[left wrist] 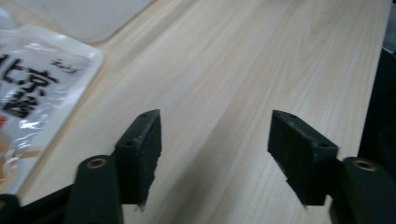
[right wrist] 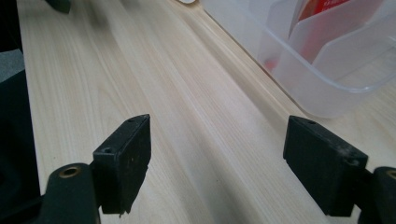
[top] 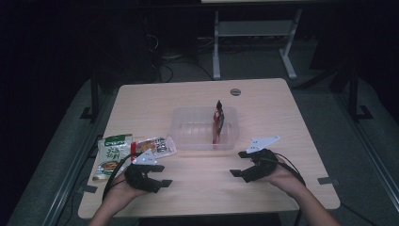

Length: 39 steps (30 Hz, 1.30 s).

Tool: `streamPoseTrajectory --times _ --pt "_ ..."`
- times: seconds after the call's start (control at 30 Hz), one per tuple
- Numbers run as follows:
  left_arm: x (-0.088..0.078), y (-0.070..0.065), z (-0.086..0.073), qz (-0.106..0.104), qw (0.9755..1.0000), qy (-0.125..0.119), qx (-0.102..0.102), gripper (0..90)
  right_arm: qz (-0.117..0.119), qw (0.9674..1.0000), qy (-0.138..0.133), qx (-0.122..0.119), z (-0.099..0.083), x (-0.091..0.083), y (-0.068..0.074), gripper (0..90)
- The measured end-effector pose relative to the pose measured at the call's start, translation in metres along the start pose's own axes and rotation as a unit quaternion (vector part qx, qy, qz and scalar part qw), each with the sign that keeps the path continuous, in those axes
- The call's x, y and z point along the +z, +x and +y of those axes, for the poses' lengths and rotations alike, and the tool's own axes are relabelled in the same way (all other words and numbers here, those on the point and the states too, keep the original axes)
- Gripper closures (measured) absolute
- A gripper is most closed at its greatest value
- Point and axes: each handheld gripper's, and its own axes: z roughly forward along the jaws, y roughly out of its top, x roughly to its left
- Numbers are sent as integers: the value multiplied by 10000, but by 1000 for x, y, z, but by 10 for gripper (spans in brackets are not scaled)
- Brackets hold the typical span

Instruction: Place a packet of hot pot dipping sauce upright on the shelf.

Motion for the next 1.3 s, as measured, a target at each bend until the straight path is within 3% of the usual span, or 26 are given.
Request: streamPoseTrajectory --times 0.27,0.4,0.57,0.77,0.93,1.03,1.17,1.23,1.3 --pt "-15 20 9 398 9989 21 -244 627 -6 10000 17 38 -1 2 -2 222" --pt "-20 32 15 623 9975 -9 -328 779 -31 10000 31 38 -2 4 -2 222" --pt "-24 55 24 895 9946 50 -522 887 -33 10000 65 34 -1 5 -1 222" --pt "-18 82 29 1157 9905 147 -723 898 -16 10000 70 47 -2 6 -2 224" --pt "-4 100 30 1234 9879 299 -889 899 -10 9999 85 72 -2 6 -2 225" --pt "4 107 28 1281 9864 485 -910 899 -18 10000 74 52 -2 6 -3 226" --pt "7 115 28 1325 9848 429 -1041 899 -34 9999 91 94 -2 6 -4 228" --pt "8 120 31 1467 9832 546 -937 899 -27 9999 89 93 -2 6 -4 230" --pt "10 125 36 1519 9823 494 -977 898 -10 9999 111 110 -2 6 -4 230"
